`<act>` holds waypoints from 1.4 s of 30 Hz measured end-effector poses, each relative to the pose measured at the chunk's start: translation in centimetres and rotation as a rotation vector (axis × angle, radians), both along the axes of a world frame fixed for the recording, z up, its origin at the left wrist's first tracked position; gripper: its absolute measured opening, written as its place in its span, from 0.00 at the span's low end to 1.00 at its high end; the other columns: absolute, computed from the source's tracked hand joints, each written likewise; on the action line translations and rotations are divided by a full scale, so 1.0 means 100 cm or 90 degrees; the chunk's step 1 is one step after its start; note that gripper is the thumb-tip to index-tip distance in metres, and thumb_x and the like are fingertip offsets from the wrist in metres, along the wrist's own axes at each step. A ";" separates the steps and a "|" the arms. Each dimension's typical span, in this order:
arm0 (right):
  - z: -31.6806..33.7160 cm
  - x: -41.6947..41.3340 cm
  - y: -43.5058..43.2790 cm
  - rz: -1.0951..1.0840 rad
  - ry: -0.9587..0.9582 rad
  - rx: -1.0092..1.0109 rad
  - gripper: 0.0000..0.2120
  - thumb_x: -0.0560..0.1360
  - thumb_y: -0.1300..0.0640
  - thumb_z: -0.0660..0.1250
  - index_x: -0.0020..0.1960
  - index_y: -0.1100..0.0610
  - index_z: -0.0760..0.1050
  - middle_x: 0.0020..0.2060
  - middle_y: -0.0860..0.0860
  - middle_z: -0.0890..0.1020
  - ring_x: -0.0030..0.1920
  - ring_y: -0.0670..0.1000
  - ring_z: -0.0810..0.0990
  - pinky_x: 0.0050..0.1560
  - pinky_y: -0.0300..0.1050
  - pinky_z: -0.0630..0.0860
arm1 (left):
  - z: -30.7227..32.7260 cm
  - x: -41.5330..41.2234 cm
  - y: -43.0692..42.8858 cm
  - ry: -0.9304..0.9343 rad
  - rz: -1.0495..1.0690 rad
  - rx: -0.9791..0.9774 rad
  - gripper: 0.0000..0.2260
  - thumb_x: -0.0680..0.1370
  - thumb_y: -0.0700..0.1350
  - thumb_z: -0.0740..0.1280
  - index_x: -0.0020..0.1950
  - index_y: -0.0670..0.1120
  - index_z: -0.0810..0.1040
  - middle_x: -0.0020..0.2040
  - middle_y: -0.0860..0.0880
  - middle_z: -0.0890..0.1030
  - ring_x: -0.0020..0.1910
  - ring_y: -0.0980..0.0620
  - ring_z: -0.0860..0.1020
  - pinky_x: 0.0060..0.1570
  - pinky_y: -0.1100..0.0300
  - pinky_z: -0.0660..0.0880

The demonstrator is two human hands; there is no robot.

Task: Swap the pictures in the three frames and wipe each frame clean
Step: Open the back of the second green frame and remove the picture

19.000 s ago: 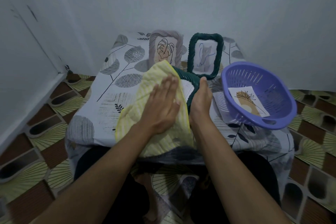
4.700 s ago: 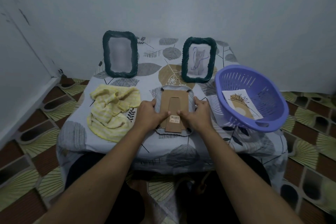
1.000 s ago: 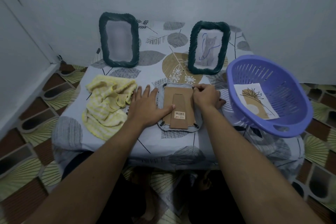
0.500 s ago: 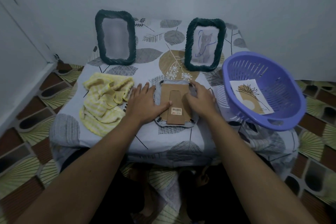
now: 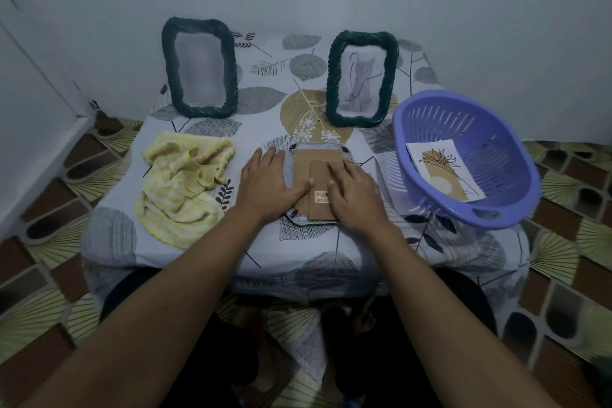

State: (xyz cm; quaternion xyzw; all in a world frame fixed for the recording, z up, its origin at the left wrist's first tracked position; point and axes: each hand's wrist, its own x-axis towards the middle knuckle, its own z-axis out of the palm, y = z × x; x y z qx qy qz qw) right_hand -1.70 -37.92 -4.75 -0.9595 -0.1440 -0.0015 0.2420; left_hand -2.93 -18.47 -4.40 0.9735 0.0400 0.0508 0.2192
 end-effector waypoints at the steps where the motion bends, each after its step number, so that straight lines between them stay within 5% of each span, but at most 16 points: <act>1: 0.000 -0.001 0.000 0.000 -0.005 -0.001 0.25 0.81 0.45 0.49 0.77 0.48 0.62 0.78 0.54 0.62 0.77 0.54 0.59 0.77 0.56 0.55 | -0.001 -0.002 0.001 -0.016 -0.011 -0.019 0.40 0.74 0.71 0.60 0.77 0.46 0.64 0.78 0.44 0.63 0.78 0.43 0.57 0.75 0.43 0.57; 6: -0.002 -0.002 0.000 -0.004 -0.003 -0.003 0.23 0.84 0.47 0.51 0.79 0.46 0.61 0.79 0.53 0.60 0.79 0.53 0.57 0.79 0.52 0.51 | 0.001 -0.022 0.002 -0.104 -0.104 -0.137 0.20 0.76 0.63 0.65 0.60 0.51 0.79 0.59 0.50 0.75 0.63 0.50 0.68 0.62 0.47 0.68; 11: -0.003 -0.002 0.001 -0.008 0.012 -0.015 0.24 0.84 0.47 0.49 0.79 0.46 0.59 0.80 0.53 0.57 0.79 0.52 0.54 0.79 0.50 0.48 | -0.001 -0.043 0.010 -0.079 -0.173 -0.155 0.19 0.70 0.68 0.66 0.48 0.54 0.77 0.48 0.55 0.75 0.53 0.53 0.70 0.57 0.48 0.70; 19: -0.003 -0.003 0.002 -0.009 0.012 -0.022 0.23 0.85 0.47 0.49 0.80 0.45 0.58 0.80 0.53 0.57 0.80 0.52 0.54 0.79 0.50 0.48 | -0.005 -0.056 0.014 -0.075 -0.209 -0.170 0.22 0.65 0.68 0.69 0.48 0.54 0.79 0.47 0.54 0.76 0.53 0.52 0.71 0.56 0.55 0.70; 27: -0.004 -0.001 0.002 -0.008 0.015 -0.026 0.23 0.85 0.48 0.49 0.80 0.45 0.58 0.80 0.53 0.56 0.80 0.54 0.54 0.79 0.50 0.47 | -0.017 -0.054 0.013 -0.108 -0.248 -0.136 0.11 0.72 0.66 0.68 0.45 0.62 0.77 0.47 0.57 0.78 0.54 0.47 0.74 0.57 0.42 0.70; 32: -0.003 -0.001 0.002 -0.005 0.017 -0.025 0.23 0.85 0.48 0.49 0.80 0.45 0.58 0.80 0.53 0.56 0.80 0.53 0.54 0.79 0.50 0.47 | -0.006 -0.053 0.012 -0.068 -0.220 -0.174 0.13 0.68 0.68 0.69 0.42 0.61 0.78 0.50 0.58 0.73 0.57 0.51 0.71 0.62 0.45 0.69; 36: -0.003 -0.001 0.001 -0.002 0.021 -0.025 0.23 0.85 0.48 0.49 0.80 0.45 0.58 0.80 0.53 0.56 0.80 0.53 0.54 0.79 0.50 0.47 | 0.003 -0.043 0.007 -0.052 -0.152 -0.180 0.24 0.71 0.68 0.62 0.57 0.53 0.79 0.58 0.52 0.72 0.62 0.50 0.70 0.65 0.47 0.68; 42: -0.002 -0.002 0.002 -0.002 0.018 -0.020 0.23 0.85 0.48 0.49 0.80 0.45 0.58 0.80 0.53 0.57 0.80 0.53 0.54 0.79 0.51 0.48 | 0.002 -0.023 -0.016 0.006 -0.005 -0.024 0.37 0.79 0.67 0.54 0.80 0.45 0.55 0.79 0.45 0.60 0.78 0.43 0.56 0.74 0.45 0.53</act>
